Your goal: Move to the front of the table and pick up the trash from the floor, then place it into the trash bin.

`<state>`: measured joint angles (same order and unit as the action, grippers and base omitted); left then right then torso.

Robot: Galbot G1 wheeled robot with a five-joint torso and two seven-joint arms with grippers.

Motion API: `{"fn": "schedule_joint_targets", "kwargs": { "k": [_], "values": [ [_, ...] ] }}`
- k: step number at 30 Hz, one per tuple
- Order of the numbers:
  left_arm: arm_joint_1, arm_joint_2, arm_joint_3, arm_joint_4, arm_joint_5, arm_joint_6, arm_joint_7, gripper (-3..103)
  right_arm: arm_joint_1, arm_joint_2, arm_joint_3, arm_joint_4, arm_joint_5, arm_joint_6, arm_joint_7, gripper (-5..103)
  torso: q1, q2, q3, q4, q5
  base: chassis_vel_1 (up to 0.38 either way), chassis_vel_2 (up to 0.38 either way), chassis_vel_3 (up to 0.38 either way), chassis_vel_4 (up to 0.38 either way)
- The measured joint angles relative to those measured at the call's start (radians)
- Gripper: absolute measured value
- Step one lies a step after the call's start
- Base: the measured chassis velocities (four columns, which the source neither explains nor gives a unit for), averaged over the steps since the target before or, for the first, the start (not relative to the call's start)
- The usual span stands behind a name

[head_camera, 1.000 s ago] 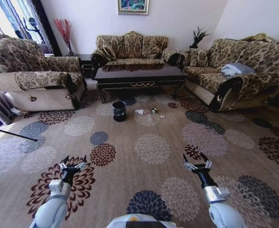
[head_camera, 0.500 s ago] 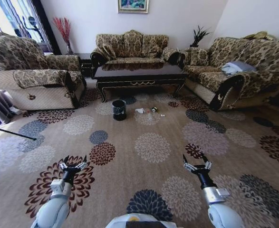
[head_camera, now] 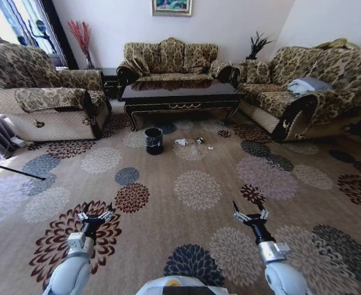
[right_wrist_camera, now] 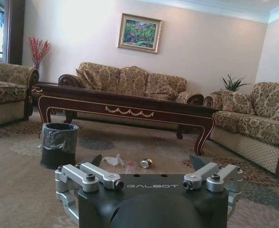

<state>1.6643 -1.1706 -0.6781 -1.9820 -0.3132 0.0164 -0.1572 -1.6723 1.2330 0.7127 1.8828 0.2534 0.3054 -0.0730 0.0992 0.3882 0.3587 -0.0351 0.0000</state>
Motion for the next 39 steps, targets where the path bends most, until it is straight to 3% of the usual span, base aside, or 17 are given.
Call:
{"fn": "schedule_joint_targets", "kwargs": {
  "k": [25, 32, 39],
  "values": [
    [-0.034, 0.028, 0.032, 0.019, -0.018, 0.024, -0.017, 100, 0.027, -0.014, -0.008, -0.022, 0.011, 0.018, -0.002, 100, -0.034, -0.111, -0.077, 0.0001, 0.0, 0.0, 0.0, 0.0, 0.0],
    [-0.029, 0.037, 0.019, -0.042, -0.018, -0.001, -0.039, 100, 0.033, -0.029, 0.013, 0.042, 0.057, 0.058, -0.011, 100, -0.04, -0.137, -0.097, 0.0002, 0.0, 0.0, 0.0, 0.0, 0.0],
    [-0.029, 0.049, 0.011, -0.074, 0.034, -0.052, -0.051, 100, 0.041, -0.04, 0.036, 0.074, 0.017, 0.136, -0.06, 100, -0.049, -0.167, -0.119, 0.0002, -0.0001, 0.0, 0.0, 0.0, 0.0]
  ]
}}
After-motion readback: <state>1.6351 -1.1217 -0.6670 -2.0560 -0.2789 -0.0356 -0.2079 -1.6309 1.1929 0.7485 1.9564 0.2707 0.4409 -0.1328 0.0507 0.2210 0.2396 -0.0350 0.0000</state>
